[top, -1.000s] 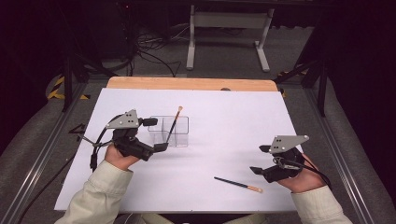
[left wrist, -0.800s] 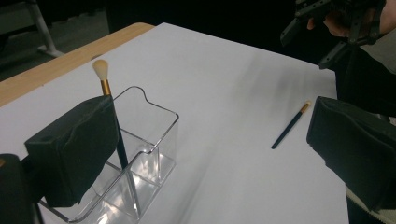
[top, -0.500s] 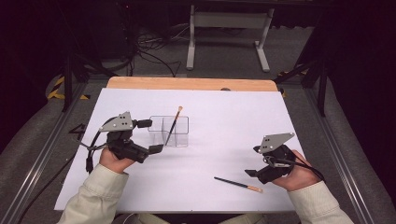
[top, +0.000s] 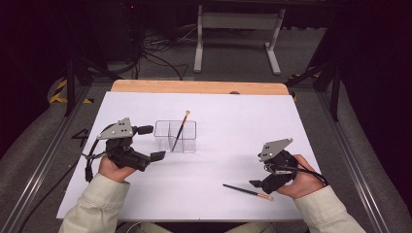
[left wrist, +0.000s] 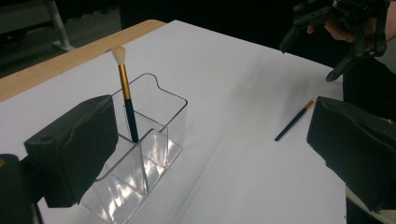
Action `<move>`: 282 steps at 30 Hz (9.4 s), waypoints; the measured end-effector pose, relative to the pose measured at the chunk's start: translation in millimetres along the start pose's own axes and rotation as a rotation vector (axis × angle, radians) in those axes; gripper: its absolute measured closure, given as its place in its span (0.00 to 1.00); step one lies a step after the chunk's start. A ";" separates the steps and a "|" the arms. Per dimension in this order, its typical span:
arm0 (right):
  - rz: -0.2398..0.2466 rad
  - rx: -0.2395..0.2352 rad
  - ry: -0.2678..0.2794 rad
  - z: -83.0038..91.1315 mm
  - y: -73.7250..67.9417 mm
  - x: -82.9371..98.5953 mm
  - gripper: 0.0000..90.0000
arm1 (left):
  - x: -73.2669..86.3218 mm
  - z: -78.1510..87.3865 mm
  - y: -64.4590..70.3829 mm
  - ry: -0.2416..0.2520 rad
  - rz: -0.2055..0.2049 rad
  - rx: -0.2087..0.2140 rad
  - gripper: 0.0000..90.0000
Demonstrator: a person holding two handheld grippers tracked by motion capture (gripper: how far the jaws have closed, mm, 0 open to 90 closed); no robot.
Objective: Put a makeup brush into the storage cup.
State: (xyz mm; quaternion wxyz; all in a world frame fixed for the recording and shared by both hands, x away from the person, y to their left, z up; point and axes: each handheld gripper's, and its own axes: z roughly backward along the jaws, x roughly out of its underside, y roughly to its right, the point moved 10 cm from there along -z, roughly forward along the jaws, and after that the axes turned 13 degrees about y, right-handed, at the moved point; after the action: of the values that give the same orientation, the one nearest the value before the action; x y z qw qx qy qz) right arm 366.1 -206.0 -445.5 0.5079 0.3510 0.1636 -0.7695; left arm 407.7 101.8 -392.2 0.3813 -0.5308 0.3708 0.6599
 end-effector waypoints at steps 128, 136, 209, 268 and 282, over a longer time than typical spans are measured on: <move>0.134 -0.148 -0.398 -27.6 -24.1 35.0 0.92 | 3.4 -7.4 15.4 -0.073 -0.001 0.053 0.00; 0.169 -0.140 -0.385 -23.8 -20.5 19.3 0.92 | 3.5 -9.5 19.8 -0.077 -0.006 0.067 0.00; 0.371 -0.216 -0.268 -42.4 -47.7 -76.6 0.92 | 38.5 -70.3 83.9 -0.279 -0.056 0.349 0.52; 0.429 -0.260 -0.278 -50.7 -57.5 -77.2 0.92 | 69.9 -75.4 87.4 -0.482 -0.098 0.402 0.93; 0.438 -0.267 -0.273 -51.6 -58.4 -78.2 0.93 | 75.7 -76.8 87.0 -0.516 -0.116 0.398 0.93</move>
State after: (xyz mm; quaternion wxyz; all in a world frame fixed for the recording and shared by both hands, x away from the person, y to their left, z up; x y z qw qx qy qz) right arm 351.6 -97.3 -432.5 0.7210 0.2011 0.1139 -0.6533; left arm 350.8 3.6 -471.7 0.5959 -0.2816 0.3526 0.6643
